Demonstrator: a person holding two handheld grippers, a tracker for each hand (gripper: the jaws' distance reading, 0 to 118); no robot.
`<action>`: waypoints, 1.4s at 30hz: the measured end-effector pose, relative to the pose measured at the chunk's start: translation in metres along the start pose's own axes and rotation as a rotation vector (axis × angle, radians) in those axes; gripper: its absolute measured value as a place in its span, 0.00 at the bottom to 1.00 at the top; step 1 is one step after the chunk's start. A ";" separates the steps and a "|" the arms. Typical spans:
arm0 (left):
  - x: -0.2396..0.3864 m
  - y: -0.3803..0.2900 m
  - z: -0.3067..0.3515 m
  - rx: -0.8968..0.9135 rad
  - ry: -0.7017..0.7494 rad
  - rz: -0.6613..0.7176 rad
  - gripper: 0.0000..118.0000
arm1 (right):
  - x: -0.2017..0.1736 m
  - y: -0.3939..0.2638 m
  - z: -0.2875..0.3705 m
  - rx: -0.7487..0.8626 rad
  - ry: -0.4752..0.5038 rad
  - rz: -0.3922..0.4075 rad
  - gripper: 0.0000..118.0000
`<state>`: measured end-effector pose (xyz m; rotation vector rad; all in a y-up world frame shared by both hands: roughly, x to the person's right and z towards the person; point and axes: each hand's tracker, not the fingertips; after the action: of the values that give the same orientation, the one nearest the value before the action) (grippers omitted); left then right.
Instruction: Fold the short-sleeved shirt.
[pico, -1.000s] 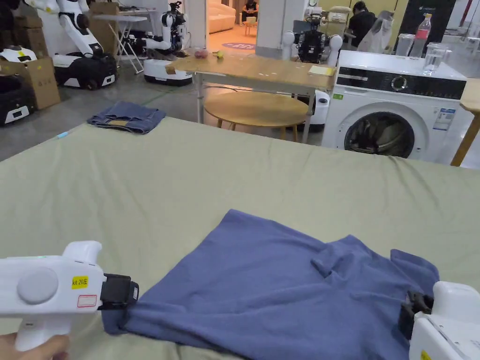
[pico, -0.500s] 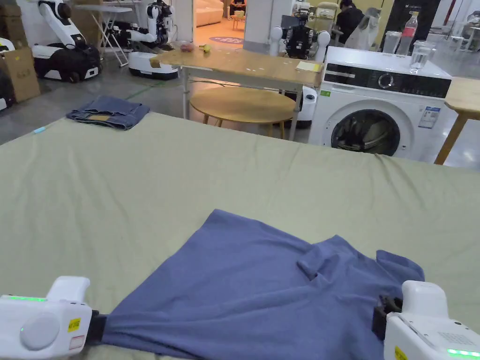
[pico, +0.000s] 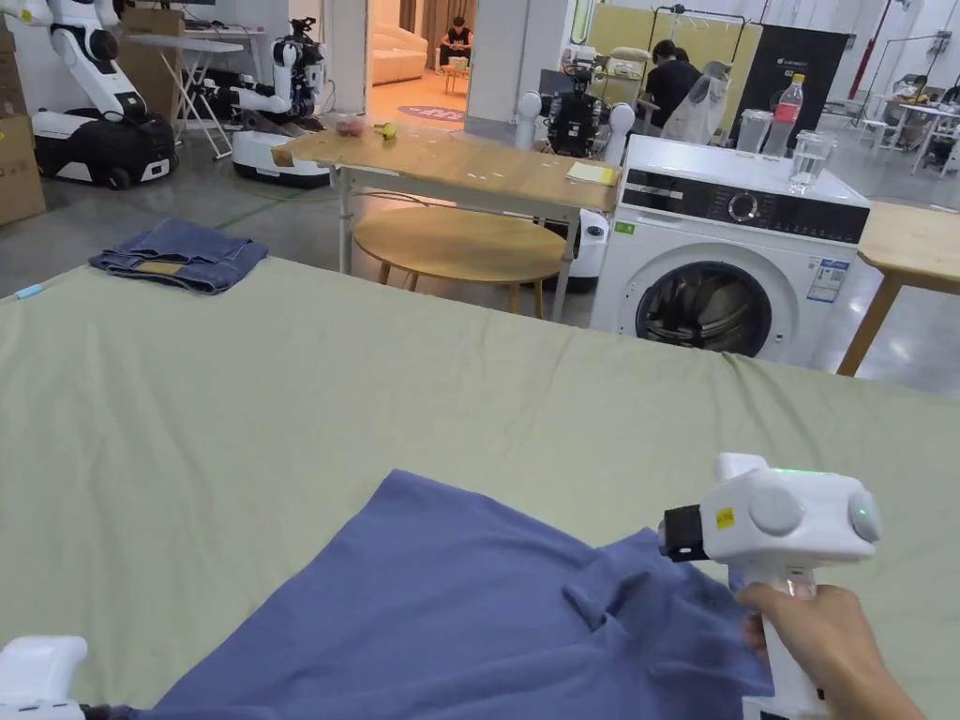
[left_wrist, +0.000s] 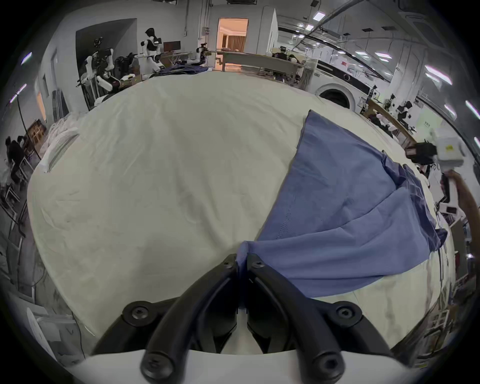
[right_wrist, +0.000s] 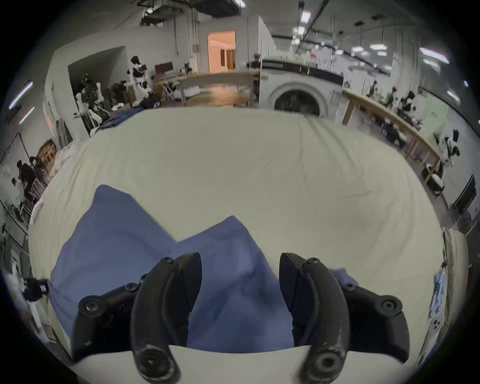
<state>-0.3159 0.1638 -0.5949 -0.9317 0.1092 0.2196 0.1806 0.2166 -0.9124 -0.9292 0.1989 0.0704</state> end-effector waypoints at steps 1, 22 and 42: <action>0.000 0.000 0.000 -0.001 -0.002 0.006 0.00 | 0.002 0.004 -0.011 -0.025 0.006 -0.001 0.54; 0.013 0.042 0.047 0.187 -0.055 0.026 0.00 | 0.022 -0.023 0.065 0.237 0.004 -0.034 0.00; 0.112 0.293 0.164 0.508 -0.208 -0.105 0.00 | 0.093 0.005 0.331 0.680 -0.311 -0.106 0.00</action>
<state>-0.2753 0.4801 -0.7480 -0.4039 -0.0747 0.1786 0.3177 0.4829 -0.7423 -0.2419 -0.1157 0.0434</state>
